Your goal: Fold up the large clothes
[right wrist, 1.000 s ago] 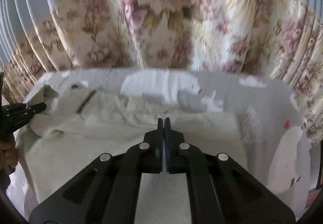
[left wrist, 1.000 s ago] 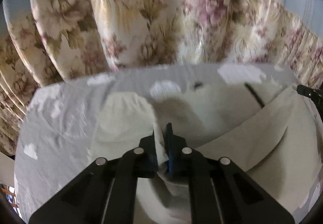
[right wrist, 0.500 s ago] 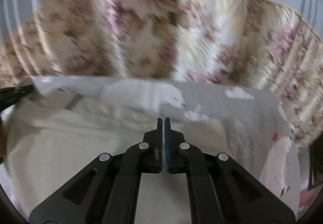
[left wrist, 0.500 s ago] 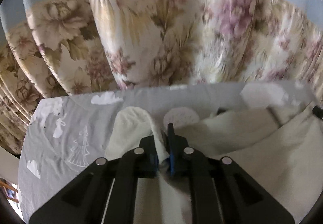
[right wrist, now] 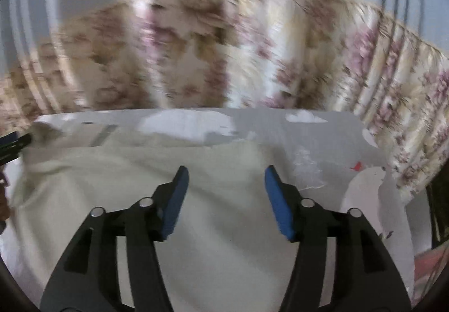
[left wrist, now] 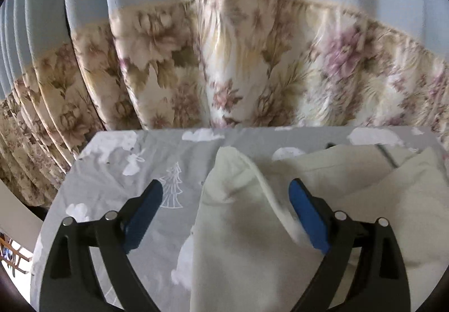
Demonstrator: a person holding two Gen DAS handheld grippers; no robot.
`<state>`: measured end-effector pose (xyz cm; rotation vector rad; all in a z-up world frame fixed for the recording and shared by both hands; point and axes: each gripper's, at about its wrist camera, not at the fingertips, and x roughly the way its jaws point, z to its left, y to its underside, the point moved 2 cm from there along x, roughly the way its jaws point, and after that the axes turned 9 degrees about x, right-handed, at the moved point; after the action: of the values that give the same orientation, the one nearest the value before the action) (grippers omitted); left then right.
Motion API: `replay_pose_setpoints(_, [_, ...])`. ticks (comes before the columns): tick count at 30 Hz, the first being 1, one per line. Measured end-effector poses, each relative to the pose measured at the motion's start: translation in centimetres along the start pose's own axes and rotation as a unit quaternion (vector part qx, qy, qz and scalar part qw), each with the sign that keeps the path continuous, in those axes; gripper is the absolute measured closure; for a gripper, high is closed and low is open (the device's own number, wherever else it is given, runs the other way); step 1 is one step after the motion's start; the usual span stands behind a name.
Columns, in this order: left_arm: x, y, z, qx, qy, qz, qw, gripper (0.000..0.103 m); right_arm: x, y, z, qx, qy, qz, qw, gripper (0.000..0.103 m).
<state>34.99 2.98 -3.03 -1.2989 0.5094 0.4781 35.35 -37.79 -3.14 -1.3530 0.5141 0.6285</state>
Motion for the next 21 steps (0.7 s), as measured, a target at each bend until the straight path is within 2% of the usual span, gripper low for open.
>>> replay_pose_setpoints(5, [-2.8,-0.8,-0.7,-0.002,0.007,-0.009,0.9999,0.011,-1.8,1.5,6.0,-0.026,-0.083,0.020,0.996,0.038])
replay_pose_setpoints(8, [-2.3,-0.3,-0.8,-0.002,0.003,0.011,0.9999,0.011,-1.2,2.5,9.1,-0.051,-0.100,0.040,0.993,0.038])
replay_pose_setpoints(12, [-0.8,1.1,-1.2,-0.006,0.023,0.039,0.9990,0.011,1.7,3.8,11.9,-0.079,-0.084,0.074,0.991,0.038])
replay_pose_setpoints(16, [0.3,2.3,-2.1,-0.003,0.035,0.054,0.9979,0.011,5.2,3.6,11.8,-0.061,-0.061,0.099,0.991,0.038])
replay_pose_setpoints(18, [1.1,2.6,-2.3,-0.008,0.044,0.063,0.9970,0.011,7.0,2.9,11.6,-0.062,-0.033,0.102,0.992,0.039])
replay_pose_setpoints(21, [1.8,2.5,-2.7,-0.001,0.043,0.068,0.9968,0.011,9.1,1.4,9.6,-0.048,-0.005,0.105,0.993,0.043])
